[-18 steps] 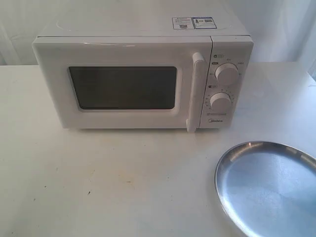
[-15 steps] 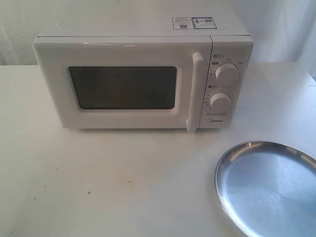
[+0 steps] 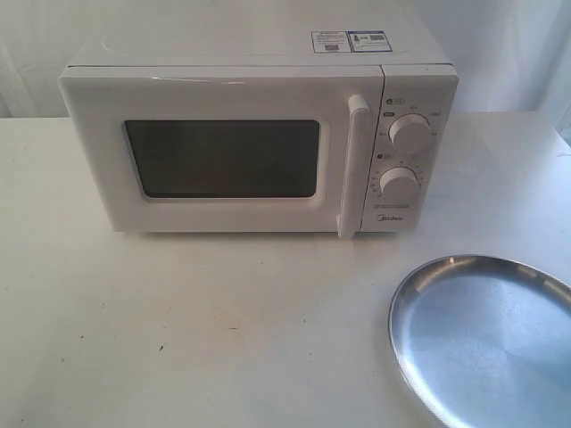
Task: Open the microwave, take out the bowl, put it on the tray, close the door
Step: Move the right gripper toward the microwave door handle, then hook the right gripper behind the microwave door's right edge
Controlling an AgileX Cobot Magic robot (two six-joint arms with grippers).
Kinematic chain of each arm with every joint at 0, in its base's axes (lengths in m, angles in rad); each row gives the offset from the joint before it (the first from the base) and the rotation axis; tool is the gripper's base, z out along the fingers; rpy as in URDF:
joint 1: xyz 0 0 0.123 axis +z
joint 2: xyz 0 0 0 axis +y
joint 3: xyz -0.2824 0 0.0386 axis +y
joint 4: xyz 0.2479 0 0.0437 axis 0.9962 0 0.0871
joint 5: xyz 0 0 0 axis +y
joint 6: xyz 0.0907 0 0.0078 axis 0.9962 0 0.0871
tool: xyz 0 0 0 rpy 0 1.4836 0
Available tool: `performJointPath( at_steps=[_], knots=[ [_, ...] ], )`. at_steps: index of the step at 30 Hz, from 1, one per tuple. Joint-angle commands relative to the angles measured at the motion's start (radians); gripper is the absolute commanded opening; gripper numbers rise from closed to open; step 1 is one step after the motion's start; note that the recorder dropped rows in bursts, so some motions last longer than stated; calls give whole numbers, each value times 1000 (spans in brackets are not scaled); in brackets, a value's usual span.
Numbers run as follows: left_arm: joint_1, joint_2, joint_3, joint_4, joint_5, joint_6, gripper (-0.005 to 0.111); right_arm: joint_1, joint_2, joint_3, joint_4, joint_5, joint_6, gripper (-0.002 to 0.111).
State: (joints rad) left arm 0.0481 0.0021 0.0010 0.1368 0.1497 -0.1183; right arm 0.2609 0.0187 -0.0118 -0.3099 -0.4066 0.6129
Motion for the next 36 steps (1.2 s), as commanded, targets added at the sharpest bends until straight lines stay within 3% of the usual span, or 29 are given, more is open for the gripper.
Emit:
performJointPath(
  at_steps=[1, 5, 9, 13, 17, 22, 27, 33, 36],
  knots=[
    [-1, -2, -1, -2, -1, -6, 0, 17, 123, -91, -359, -166, 262, 0],
    [-1, -2, -1, -2, -1, -6, 0, 17, 382, -227, -487, -305, 273, 0],
    [-1, -2, -1, -2, -1, -6, 0, 17, 667, -356, -533, -312, 52, 0],
    [-1, -2, -1, -2, -1, -6, 0, 17, 947, -421, -537, -350, -19, 0],
    [-1, -2, -1, -2, -1, -6, 0, 15, 1220, -443, -535, -542, -212, 0],
    [-1, -2, -1, -2, -1, -6, 0, -46, 1510, -497, -588, -771, -239, 0],
    [-1, -2, -1, -2, -1, -6, 0, -122, 1677, -559, -779, -814, -220, 0],
    [-1, -2, -1, -2, -1, -6, 0, -130, 1748, -591, -766, -767, -254, 1],
    [-1, -2, -1, -2, -1, -6, 0, -128, 1760, -607, -772, -801, -273, 17]
  ],
)
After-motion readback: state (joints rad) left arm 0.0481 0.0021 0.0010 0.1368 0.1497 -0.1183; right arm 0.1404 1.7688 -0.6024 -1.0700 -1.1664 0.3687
